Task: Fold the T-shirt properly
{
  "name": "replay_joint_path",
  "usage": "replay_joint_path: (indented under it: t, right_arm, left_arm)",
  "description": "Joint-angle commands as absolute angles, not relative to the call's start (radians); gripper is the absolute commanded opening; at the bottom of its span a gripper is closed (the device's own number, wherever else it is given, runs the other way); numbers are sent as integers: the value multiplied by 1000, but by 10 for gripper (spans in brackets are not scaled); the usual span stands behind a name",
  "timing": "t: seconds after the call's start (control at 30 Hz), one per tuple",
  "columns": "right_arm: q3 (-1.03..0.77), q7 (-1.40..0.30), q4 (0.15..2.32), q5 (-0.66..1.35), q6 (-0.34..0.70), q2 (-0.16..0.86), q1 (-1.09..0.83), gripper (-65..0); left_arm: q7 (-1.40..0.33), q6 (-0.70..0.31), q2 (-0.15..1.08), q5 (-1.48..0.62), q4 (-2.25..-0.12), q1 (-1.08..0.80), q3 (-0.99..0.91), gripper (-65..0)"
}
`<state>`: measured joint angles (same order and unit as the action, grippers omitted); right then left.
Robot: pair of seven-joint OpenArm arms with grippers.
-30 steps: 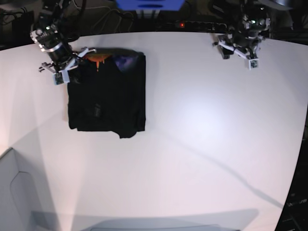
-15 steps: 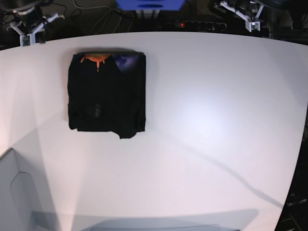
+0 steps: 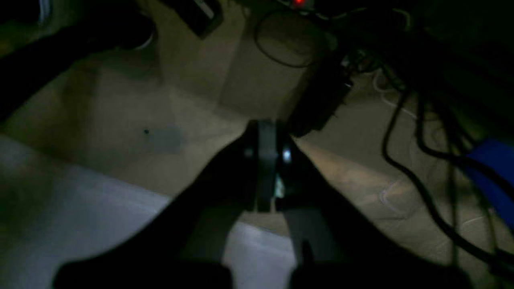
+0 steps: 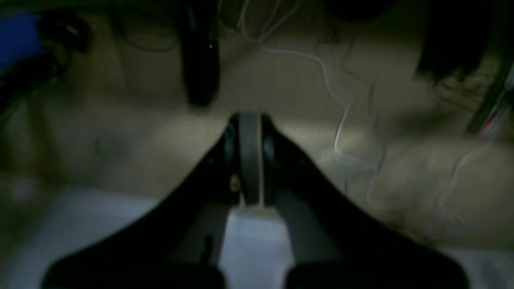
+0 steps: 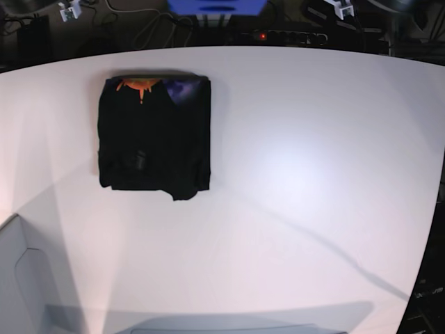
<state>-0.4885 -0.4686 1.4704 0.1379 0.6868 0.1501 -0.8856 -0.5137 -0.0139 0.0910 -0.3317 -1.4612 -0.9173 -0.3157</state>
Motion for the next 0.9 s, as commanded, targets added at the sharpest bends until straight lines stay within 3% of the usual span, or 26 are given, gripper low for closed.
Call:
replay_joint_path:
  t: [0.0,0.17,0.33,0.47,0.6,0.87]
  right_arm:
    - [-481,-432,1442,130,698,156,-881,-650]
    - [-375,-265,1191,59,698,156,-782,-650]
    - [-255,-71,834,45,684,156,-590,-650]
    - [-208,85,498,44,547,145,-412,-650]
    - [-114,231,306,42,397,139,-305,-650]
    - [143,259,286,42,-143,77,-225,-650]
  left_arm:
    - [-473,-5,108,-303,-1417,-918,-298,-649]
    - [-239,-5,125,-209,-1084,-766,-200,-649]
    - [-137,-5,127,-170,-644,-509,-180,-649]
    - [-84,-5,139,-168,-374,-325,-177,-649]
    - [-47,2,140,-127,-272,-202,-70,-649]
    - [-50,-4,130,-122,-263,-91,4,-649]
